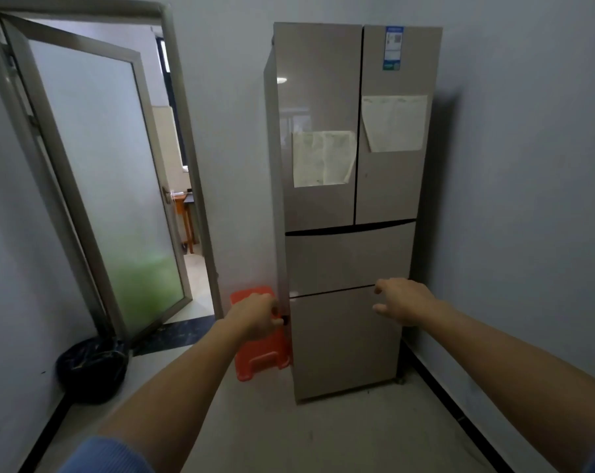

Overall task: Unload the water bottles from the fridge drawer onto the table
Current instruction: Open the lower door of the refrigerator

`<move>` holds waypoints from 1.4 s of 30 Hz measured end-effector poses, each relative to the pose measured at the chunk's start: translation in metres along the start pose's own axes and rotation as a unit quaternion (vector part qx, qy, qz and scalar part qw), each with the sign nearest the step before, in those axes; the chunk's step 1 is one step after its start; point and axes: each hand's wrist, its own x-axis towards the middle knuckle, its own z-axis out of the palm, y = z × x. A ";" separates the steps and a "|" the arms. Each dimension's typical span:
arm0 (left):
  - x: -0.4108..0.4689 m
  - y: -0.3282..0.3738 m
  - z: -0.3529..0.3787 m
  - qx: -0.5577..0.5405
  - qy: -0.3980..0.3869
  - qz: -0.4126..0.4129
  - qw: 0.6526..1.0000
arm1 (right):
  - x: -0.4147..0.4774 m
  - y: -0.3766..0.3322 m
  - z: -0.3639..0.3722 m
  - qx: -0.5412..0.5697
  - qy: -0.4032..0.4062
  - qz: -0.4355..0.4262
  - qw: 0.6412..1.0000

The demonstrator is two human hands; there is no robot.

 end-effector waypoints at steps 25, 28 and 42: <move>0.420 -0.059 0.076 -0.172 0.001 -0.103 0.980 | 0.432 0.084 0.134 0.041 -0.085 -0.069 0.993; 0.461 -0.072 0.080 -0.218 0.019 -0.142 0.965 | 0.469 0.076 0.147 0.048 -0.070 -0.085 0.993; 0.605 -0.110 0.113 -0.387 0.212 -0.206 0.873 | 0.595 0.058 0.219 0.030 0.033 -0.061 0.997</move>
